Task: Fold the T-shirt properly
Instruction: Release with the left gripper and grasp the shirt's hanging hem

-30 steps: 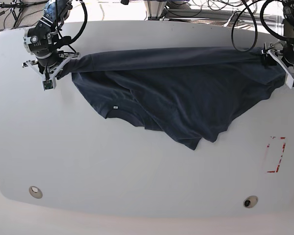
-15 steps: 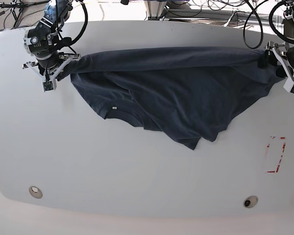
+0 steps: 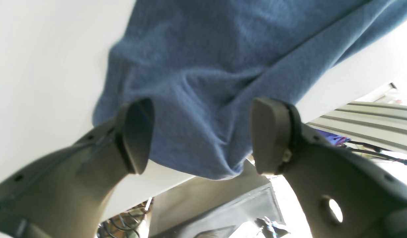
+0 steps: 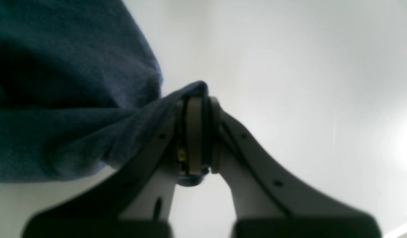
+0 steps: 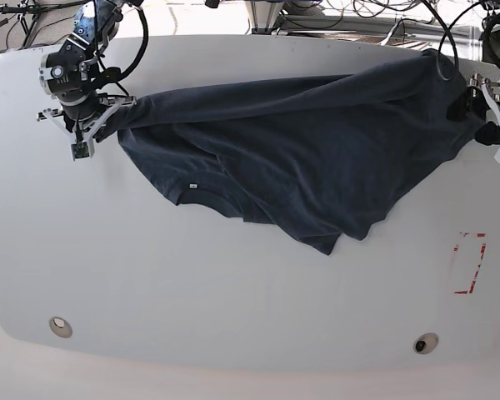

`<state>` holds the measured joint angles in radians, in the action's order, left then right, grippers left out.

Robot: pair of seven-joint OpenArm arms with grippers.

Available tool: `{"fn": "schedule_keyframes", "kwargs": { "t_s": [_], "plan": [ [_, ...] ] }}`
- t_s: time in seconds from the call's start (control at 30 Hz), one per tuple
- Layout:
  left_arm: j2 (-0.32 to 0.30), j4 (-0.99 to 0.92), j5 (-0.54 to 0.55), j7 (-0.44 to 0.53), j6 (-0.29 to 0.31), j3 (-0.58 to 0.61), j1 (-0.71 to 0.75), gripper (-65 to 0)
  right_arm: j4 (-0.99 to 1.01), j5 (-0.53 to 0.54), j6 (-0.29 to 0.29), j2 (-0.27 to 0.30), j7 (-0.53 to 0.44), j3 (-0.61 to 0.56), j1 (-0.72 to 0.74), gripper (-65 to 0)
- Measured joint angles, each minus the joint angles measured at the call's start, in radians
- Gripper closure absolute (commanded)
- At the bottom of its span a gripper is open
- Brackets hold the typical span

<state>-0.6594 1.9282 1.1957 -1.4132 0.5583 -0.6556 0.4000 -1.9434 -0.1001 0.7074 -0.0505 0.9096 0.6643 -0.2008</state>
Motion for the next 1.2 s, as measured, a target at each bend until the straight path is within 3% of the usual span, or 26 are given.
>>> {"fn": "schedule_keyframes", "kwargs": {
  "t_s": [0.1, 0.27, 0.43, 0.57, 0.67, 0.83, 1.2],
  "plan": [
    [0.023, -0.003, -0.01, -0.011, -0.012, -0.013, -0.064, -42.2, 0.0, 0.0, 0.0, -0.002, 0.0, 0.0, 0.0, -0.2],
    [0.106, -0.007, -0.067, 0.0, -0.104, -0.007, -0.227, -42.6, 0.0, 0.001, 0.0, -0.002, 0.0, -0.001, 0.0, -0.2],
    [0.193, -0.054, -0.166, -0.005, -0.181, 0.108, -0.406, -42.6, 0.0, 0.0, 0.0, -0.002, 0.002, 0.002, 0.0, -0.2],
    [0.27, -0.198, -0.298, 0.007, -0.225, 0.175, -0.565, -42.6, 0.0, 0.0, 0.0, -0.002, 0.002, 0.0, 0.0, -0.2],
    [0.313, -0.312, -0.42, 0.012, -0.225, 0.201, -0.655, -42.6, 0.0, 0.001, 0.0, -0.002, 0.0, 0.001, 0.0, -0.2],
    [0.372, -0.516, -0.571, 0.108, -0.226, 0.273, -0.764, -42.6, 0.0, 0.002, 0.0, -0.003, 0.0, 0.001, 0.0, -0.2],
    [0.4, -0.849, -0.583, 0.338, -0.226, 0.5, -0.889, -42.6, 0.001, 0.0, 0.0, -0.002, 0.003, 0.002, 0.012, -0.2]
  ]
}}
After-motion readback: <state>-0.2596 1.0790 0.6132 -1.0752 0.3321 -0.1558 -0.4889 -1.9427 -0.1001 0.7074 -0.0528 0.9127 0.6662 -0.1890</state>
